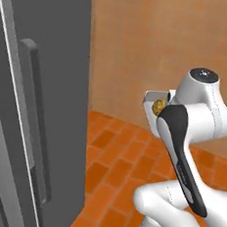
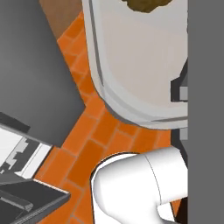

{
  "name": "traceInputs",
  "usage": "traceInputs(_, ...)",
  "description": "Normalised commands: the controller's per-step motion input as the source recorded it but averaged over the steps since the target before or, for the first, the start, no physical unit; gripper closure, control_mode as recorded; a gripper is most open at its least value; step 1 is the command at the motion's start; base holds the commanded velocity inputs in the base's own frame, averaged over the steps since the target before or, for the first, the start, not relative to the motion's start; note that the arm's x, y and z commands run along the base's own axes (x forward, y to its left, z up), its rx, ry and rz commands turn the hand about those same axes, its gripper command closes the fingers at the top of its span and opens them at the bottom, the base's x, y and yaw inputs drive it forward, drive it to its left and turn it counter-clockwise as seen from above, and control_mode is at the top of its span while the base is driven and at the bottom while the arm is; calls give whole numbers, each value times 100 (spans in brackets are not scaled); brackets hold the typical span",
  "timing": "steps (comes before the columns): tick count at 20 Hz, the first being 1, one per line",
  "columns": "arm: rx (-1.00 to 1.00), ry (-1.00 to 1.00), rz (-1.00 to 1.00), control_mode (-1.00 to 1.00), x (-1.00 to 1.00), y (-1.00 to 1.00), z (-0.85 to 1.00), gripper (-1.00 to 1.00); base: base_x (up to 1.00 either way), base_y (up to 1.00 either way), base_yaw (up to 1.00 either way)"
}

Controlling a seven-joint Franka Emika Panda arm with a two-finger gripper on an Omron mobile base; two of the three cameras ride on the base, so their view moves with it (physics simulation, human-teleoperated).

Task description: Take the meat container that has the chicken drumstick and place it on the second highest rack of the freezer. Then take the vegetable container that has the garlic and squash and place it on the highest rack of the freezer.

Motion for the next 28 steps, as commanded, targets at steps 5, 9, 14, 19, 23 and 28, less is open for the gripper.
traceInputs(5, 0, 0, 0, 100, 0, 0, 0, 100, 47, -26, 78)
traceInputs(9, 0, 0, 0, 100, 0, 0, 0, 100, 30, -27, 77)
traceInputs(14, 0, 0, 0, 100, 0, 0, 0, 100, 19, -26, 75)
traceInputs(19, 0, 0, 0, 100, 0, 0, 0, 100, 84, -18, 67)
traceInputs(23, 0, 0, 0, 100, 0, 0, 0, 100, 52, -37, 63)
traceInputs(28, 0, 0, 0, 100, 0, 0, 0, 100, 3, -31, 57)
